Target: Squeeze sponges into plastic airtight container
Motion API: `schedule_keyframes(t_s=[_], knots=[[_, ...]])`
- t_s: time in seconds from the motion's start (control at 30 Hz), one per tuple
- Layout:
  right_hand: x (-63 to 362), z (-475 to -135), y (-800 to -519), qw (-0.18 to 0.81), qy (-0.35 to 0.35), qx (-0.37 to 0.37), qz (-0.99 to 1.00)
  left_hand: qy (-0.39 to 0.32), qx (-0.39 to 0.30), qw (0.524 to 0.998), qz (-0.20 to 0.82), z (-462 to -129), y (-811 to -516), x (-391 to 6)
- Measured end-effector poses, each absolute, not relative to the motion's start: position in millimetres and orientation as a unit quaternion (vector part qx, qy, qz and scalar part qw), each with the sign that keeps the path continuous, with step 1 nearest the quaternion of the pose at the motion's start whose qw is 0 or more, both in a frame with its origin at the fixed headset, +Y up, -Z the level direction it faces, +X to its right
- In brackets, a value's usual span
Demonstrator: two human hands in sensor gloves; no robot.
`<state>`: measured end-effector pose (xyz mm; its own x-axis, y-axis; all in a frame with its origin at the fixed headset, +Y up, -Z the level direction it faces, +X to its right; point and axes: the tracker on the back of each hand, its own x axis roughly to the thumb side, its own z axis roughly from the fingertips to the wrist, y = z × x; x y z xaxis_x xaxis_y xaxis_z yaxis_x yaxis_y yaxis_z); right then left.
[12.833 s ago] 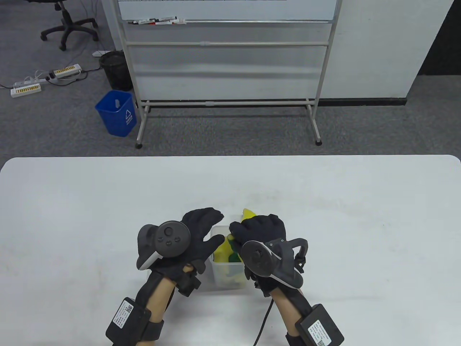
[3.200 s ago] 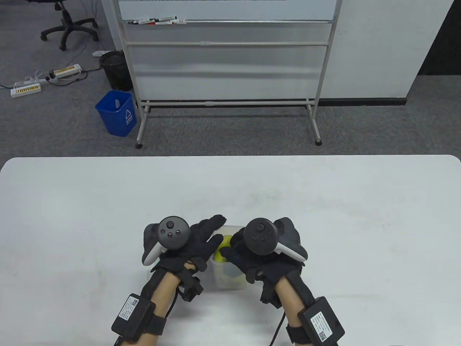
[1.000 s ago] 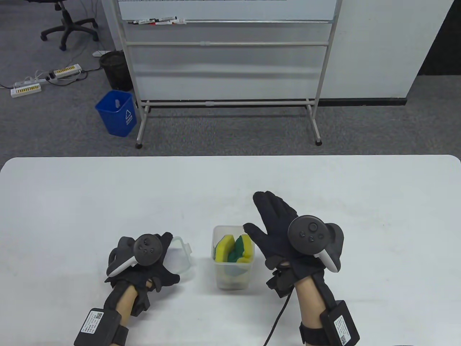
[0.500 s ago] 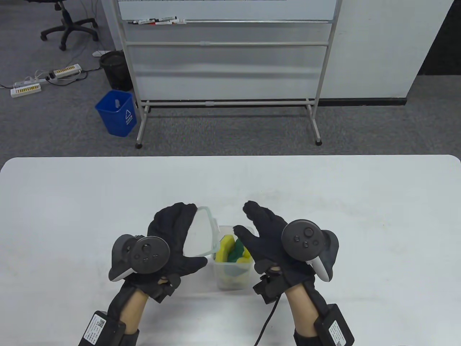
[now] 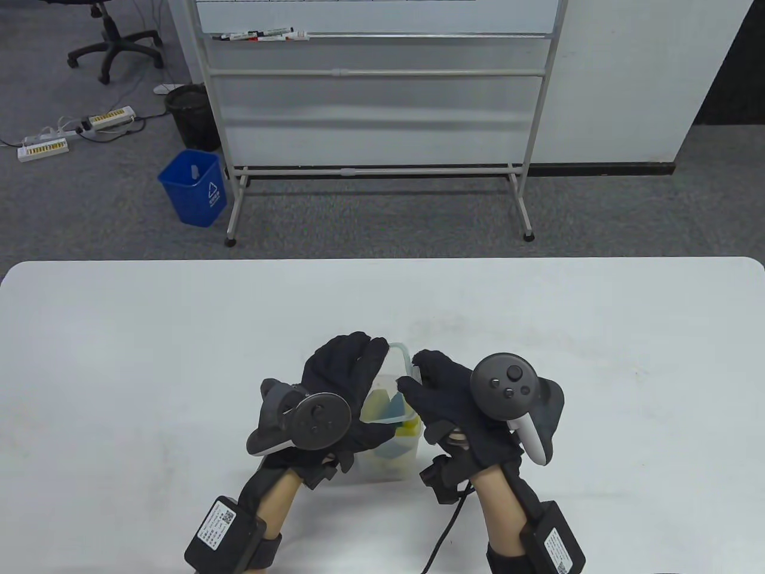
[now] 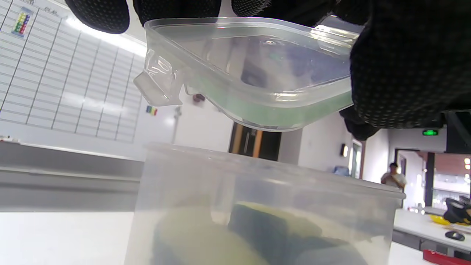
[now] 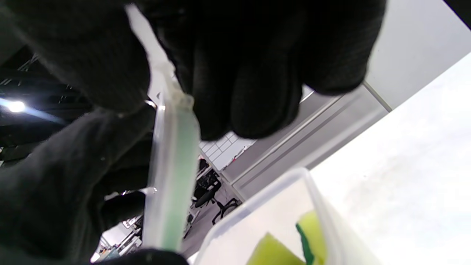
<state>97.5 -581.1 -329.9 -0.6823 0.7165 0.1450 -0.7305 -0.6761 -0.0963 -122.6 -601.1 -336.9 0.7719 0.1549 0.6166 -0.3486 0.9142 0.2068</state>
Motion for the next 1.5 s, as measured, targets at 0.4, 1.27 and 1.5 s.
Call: schedule_keyframes(t_s=[0.4, 1.27, 1.5], knots=[[103, -327, -579, 0.409, -0.136, 0.037, 0.901, -0.315, 0.149, 0.900, 0.263, -343, -603, -134], [114, -339, -593, 0.426, -0.071, 0.018, 0.902, -0.149, -0.016, 0.849, 0.506, -377, -631, -189], [114, -349, -605, 0.370, -0.021, -0.011, 0.929, -0.123, 0.003, 0.876, 0.467, -380, -641, -184]])
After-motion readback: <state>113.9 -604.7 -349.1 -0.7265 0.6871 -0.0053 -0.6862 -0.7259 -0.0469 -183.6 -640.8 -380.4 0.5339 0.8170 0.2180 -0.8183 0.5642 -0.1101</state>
